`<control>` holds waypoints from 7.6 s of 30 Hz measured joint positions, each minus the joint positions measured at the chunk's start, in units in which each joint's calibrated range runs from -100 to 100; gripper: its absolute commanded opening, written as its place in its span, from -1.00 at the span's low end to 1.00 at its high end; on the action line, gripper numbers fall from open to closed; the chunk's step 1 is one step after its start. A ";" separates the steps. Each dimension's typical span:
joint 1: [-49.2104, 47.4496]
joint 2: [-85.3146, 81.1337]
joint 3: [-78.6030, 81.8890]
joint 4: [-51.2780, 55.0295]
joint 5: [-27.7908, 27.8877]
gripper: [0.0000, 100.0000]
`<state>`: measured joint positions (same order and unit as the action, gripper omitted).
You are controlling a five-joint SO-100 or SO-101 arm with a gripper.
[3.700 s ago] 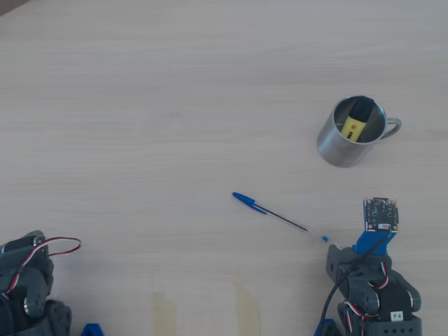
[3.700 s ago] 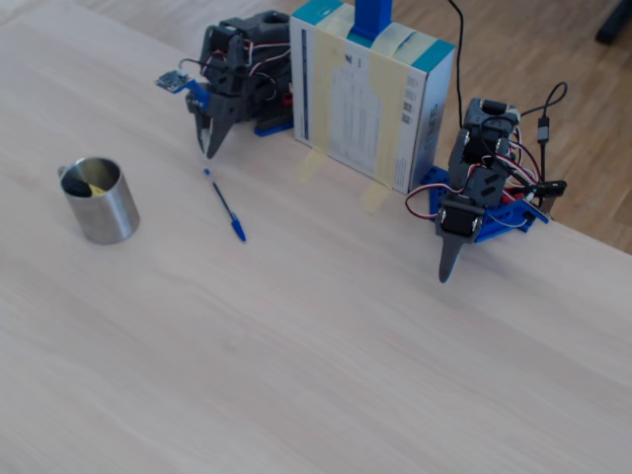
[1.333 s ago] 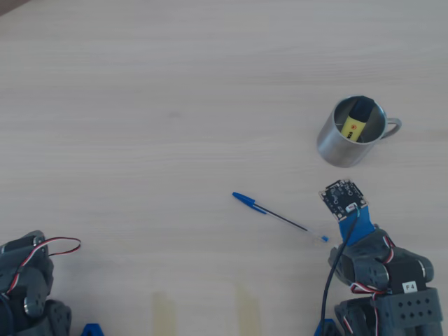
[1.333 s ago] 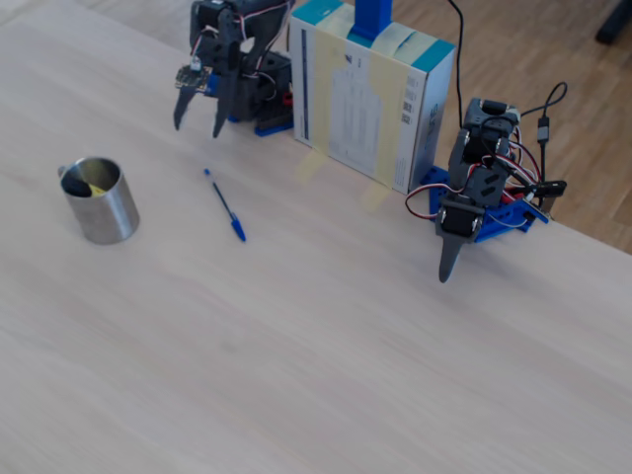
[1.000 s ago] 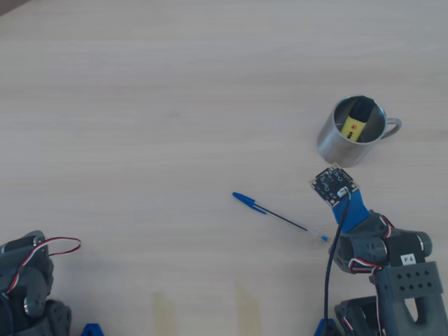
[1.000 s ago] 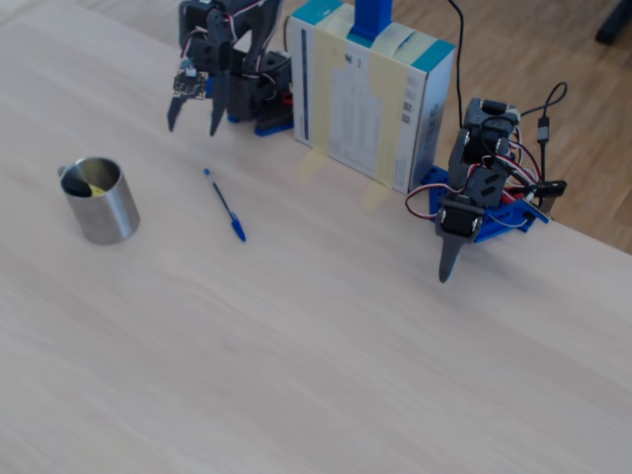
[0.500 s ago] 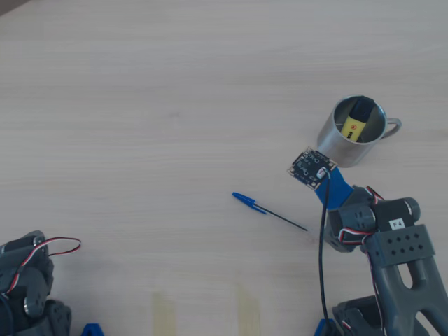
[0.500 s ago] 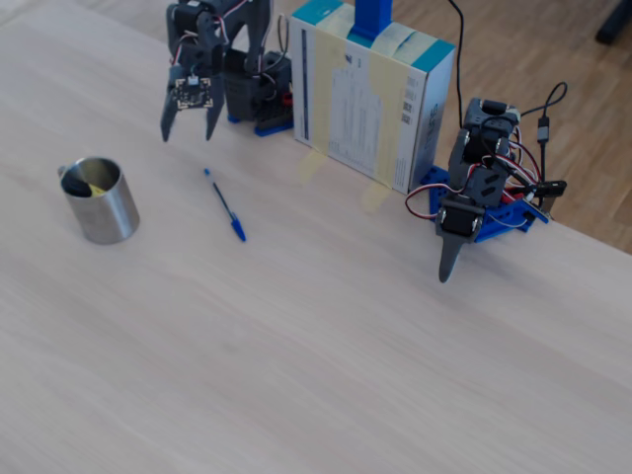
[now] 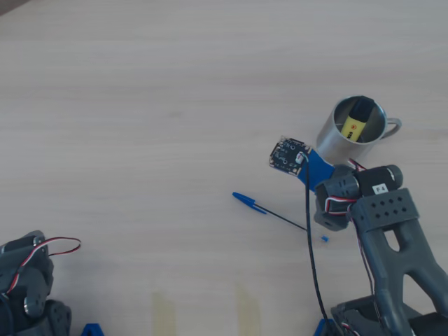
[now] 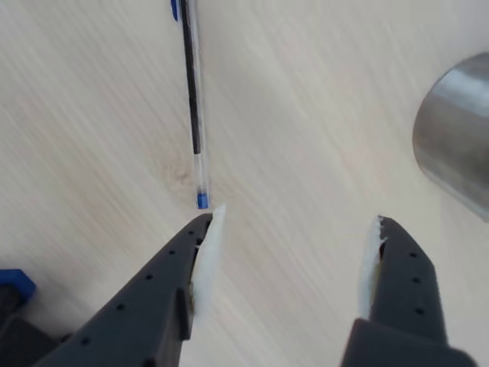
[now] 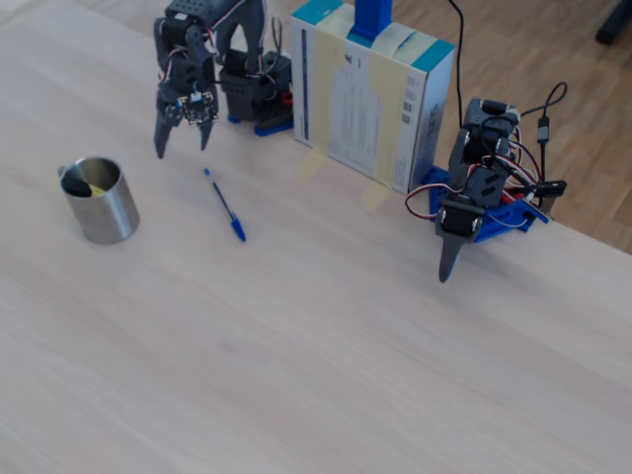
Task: Grab the blue pen and put it in the silver cup.
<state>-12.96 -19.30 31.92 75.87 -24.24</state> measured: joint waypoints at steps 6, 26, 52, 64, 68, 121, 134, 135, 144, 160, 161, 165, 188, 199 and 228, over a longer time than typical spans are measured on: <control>-2.34 5.75 -5.41 0.00 0.51 -0.42; -12.37 20.34 -19.75 -1.93 0.56 -0.42; -21.07 31.10 -26.96 -6.05 -0.56 -0.42; -23.83 32.35 -26.96 -9.25 -2.82 -0.42; -24.16 32.35 -26.96 -11.85 -4.20 -0.42; -22.99 39.43 -18.58 -15.30 -15.58 -0.60; -22.49 39.35 -17.94 -15.05 -16.91 -0.76; -22.49 39.27 -17.94 -14.96 -16.91 -0.77; -22.91 39.18 -17.67 -14.12 -18.14 -0.93; -22.91 39.02 -17.13 -14.04 -18.76 -0.96; -22.91 39.02 -17.13 -14.04 -18.76 -0.96; -22.91 38.52 -16.86 -14.04 -18.76 -0.96; -24.58 19.67 -5.50 -13.96 -18.81 -0.96; -24.58 12.34 -5.50 -13.96 -18.71 -0.96; -26.42 -10.75 -4.42 -27.07 -18.71 -0.96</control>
<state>-39.38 -30.05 27.50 48.80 -42.95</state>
